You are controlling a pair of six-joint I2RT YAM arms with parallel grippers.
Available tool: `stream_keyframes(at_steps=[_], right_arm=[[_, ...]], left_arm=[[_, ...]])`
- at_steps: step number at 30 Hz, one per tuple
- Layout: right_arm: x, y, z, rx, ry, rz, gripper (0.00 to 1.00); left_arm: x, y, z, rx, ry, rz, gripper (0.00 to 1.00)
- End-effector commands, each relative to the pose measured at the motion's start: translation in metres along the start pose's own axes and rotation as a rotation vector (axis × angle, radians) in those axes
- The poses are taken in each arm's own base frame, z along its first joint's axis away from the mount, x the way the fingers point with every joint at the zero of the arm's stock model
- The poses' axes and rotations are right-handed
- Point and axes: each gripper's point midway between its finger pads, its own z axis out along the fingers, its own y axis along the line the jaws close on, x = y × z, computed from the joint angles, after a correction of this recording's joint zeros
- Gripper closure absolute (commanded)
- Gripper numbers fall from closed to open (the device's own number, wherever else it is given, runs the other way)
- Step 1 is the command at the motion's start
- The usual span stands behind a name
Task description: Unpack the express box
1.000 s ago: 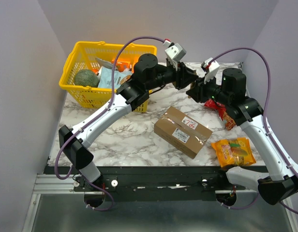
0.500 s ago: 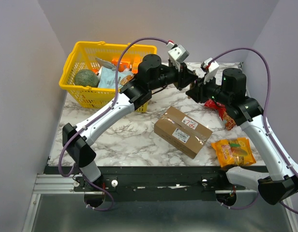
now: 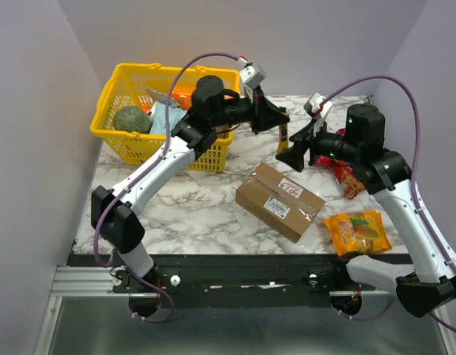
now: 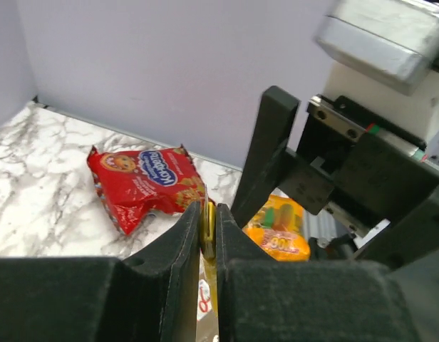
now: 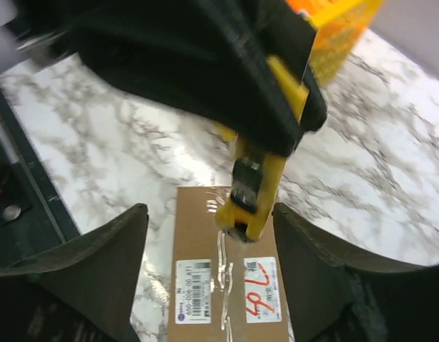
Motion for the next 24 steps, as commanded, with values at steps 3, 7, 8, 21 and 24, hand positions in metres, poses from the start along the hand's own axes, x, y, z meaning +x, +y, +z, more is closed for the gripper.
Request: stream_keyframes(at_steps=[3,7,8,21,24], right_arm=[[-0.008,0.074,-0.024,-0.376,-0.070,-0.052,0.20],[-0.011,0.086,-0.021,-0.487,-0.094,-0.034,0.22],[-0.013,0.084,-0.018,-0.484,-0.100,-0.031,0.23],[-0.030,0.076,-0.002,-0.488,-0.140,-0.001,0.59],[-0.017,0.068,0.002,-0.446,-0.101,-0.010,0.93]], left_arm=[[-0.051,-0.089,-0.060,0.323,-0.066,0.027,1.00],[-0.045,-0.092,-0.064,0.325,-0.063,0.012,1.00],[-0.044,-0.092,-0.064,0.327,-0.061,0.012,1.00],[-0.040,-0.084,-0.059,0.332,-0.051,-0.001,1.00],[-0.041,-0.076,-0.059,0.299,-0.056,0.005,1.00]])
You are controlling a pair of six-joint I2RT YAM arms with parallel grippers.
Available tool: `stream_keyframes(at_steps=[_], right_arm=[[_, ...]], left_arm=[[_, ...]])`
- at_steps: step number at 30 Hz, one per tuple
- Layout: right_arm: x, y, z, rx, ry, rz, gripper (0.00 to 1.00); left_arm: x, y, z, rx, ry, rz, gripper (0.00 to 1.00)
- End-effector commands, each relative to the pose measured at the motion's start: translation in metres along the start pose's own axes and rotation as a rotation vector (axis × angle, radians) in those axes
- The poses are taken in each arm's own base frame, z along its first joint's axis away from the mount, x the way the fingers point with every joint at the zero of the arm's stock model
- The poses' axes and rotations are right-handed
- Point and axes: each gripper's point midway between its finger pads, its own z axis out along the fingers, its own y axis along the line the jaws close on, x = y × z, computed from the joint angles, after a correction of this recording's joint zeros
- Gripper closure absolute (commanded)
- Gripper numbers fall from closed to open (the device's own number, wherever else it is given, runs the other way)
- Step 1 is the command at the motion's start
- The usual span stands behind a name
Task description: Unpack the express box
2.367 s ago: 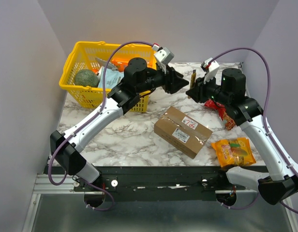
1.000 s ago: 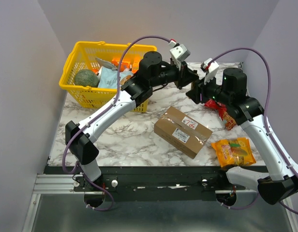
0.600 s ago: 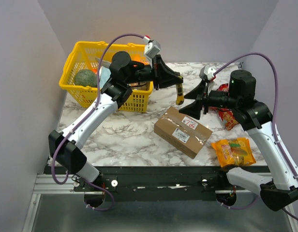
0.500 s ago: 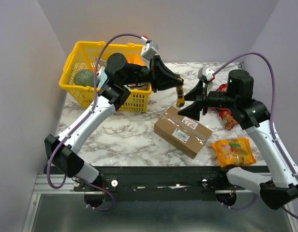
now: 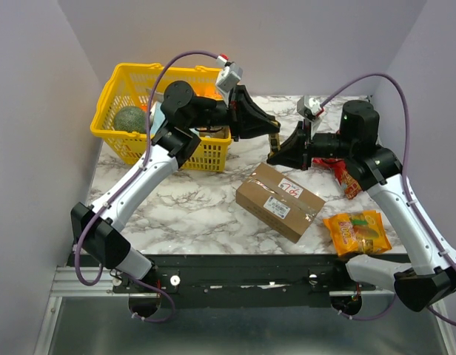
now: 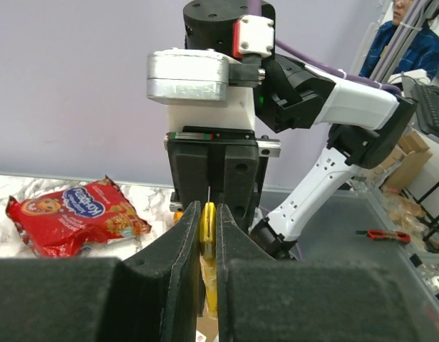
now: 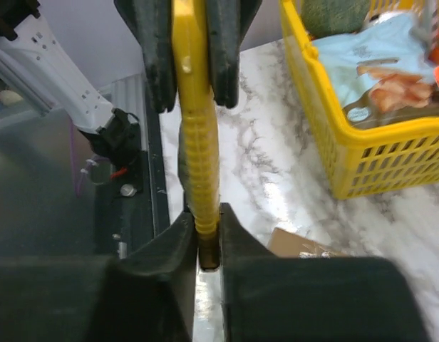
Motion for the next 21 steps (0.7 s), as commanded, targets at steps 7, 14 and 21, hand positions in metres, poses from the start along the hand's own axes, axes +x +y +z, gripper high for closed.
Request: stream_keyframes(at_steps=[7,14,21], right_arm=[[0.054,-0.049,-0.036,0.308,0.288,-0.177,1.00],[0.066,-0.050,-0.051,0.319,0.399,-0.272,0.99],[0.066,-0.047,-0.060,0.320,0.459,-0.263,1.00]], left_arm=[[0.032,0.041,-0.080,-0.368,0.282,0.210,0.43],[0.015,0.009,-0.108,-0.385,0.477,0.518,0.34],[0.043,0.001,-0.058,-0.221,0.630,0.582,0.36]])
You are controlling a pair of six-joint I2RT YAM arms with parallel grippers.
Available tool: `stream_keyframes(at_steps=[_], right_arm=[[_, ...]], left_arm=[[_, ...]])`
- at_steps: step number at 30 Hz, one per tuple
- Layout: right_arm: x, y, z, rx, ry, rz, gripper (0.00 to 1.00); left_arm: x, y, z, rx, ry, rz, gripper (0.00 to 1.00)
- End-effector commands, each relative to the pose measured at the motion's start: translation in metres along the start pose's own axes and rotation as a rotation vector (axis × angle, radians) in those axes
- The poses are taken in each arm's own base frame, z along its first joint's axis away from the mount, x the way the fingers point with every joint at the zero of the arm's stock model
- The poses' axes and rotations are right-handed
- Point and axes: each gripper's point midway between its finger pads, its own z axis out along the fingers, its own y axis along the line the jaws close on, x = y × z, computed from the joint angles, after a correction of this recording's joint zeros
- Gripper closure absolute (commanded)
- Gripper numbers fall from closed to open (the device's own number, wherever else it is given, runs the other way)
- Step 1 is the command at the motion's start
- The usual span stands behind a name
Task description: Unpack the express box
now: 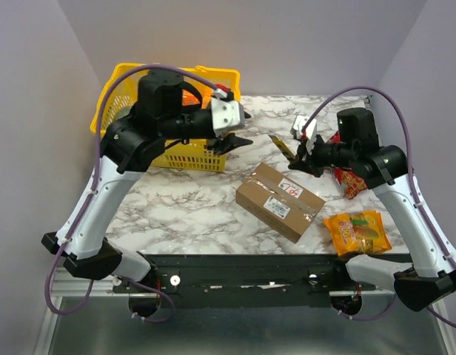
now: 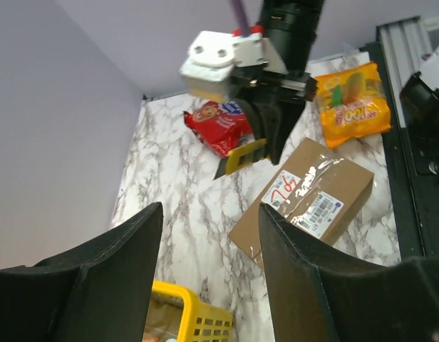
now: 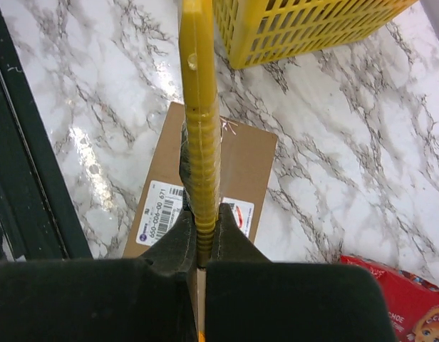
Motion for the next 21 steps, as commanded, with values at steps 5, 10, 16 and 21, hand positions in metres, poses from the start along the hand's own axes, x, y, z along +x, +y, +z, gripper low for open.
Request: stream_keyframes(at_steps=[5,10,16,21], right_arm=[[0.004,-0.009,-0.022,0.062,0.097,-0.061,1.00],[0.004,-0.007,-0.027,0.073,0.096,-0.087,1.00],[0.004,-0.006,-0.029,0.080,0.096,-0.113,1.00],[-0.001,-0.005,-0.031,0.081,0.075,-0.118,1.00]], left_arm=[[0.047,-0.020,0.057,0.101,0.219,0.052,0.38],[0.040,-0.017,0.076,0.097,0.199,0.085,0.37],[0.042,-0.025,0.088,0.135,0.200,0.091,0.41],[0.047,-0.035,0.096,0.175,0.200,0.076,0.50]])
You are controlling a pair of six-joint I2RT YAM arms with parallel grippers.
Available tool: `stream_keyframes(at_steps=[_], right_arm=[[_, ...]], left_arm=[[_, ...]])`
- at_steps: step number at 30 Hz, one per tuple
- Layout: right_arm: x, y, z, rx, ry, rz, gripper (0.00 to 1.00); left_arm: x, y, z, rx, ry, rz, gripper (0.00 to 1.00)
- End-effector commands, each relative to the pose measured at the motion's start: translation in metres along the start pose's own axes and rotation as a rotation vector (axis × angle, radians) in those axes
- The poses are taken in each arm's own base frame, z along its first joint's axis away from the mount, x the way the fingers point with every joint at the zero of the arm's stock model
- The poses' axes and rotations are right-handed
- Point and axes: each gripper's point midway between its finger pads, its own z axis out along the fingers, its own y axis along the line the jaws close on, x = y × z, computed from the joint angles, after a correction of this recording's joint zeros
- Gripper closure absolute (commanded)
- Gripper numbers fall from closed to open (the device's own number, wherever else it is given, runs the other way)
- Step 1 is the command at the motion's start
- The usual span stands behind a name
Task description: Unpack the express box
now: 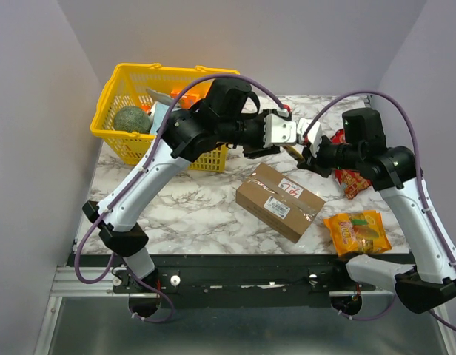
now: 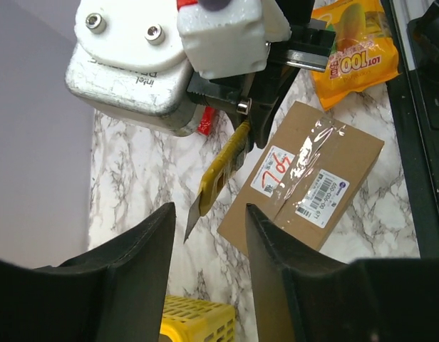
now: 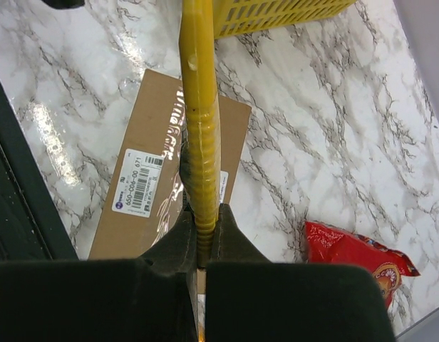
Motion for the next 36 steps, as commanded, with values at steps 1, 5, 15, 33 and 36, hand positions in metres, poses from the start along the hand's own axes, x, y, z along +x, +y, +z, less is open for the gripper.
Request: stream_keyframes(at_steps=[1,5,15,33,36], right_arm=[[-0.006,0.001,-0.009,0.014,-0.018,-0.025,1.00],[-0.006,0.005,-0.008,-0.006,-0.019,-0.026,1.00],[-0.007,0.011,-0.006,-0.026,-0.030,-0.036,1.00],[-0.031,0.003,-0.014,0.022,-0.115,0.013,0.85],[-0.035,0.002,-0.018,0.031,-0.123,0.015,0.64]], left_arm=[[0.003,-0.006,0.008,0.028,0.003,0.000,0.50],[0.001,-0.009,0.015,0.042,-0.010,-0.014,0.56],[-0.003,-0.015,0.033,0.066,-0.031,-0.019,0.65],[0.016,-0.043,0.016,0.142,-0.012,-0.138,1.00],[0.012,-0.032,0.002,0.092,-0.052,-0.182,1.00]])
